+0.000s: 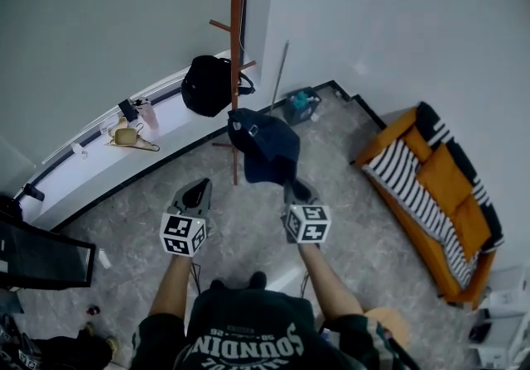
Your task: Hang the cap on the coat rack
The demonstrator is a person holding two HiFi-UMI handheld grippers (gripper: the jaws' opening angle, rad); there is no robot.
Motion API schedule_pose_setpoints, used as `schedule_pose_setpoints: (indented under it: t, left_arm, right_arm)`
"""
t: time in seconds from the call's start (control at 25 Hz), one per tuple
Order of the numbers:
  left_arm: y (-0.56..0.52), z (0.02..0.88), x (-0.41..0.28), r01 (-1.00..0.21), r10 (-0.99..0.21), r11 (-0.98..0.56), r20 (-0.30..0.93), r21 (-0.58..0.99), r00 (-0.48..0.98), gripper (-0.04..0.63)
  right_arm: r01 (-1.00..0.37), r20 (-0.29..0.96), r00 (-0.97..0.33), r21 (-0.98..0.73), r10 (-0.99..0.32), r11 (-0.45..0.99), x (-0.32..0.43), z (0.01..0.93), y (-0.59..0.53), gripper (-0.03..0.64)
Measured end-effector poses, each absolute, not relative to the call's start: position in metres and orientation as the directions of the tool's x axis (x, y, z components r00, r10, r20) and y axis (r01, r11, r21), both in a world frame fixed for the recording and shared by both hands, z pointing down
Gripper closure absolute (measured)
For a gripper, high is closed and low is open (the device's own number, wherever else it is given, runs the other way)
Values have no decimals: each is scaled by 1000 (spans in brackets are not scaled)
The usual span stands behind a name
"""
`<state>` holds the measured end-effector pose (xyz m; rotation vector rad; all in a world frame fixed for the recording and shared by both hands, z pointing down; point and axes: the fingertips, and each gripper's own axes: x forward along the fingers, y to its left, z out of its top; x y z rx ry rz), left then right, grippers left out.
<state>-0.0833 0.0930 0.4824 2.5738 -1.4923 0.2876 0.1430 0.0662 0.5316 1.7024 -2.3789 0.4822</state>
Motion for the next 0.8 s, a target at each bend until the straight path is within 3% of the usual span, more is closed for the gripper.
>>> schedule_pose_setpoints:
  t: [0.8]
  left_arm:
    - [16,495,-84,-888,-858,-457,242,49,454,595]
  right_arm:
    - [-930,300,-368,-133,-880,344,138,531,-14,602]
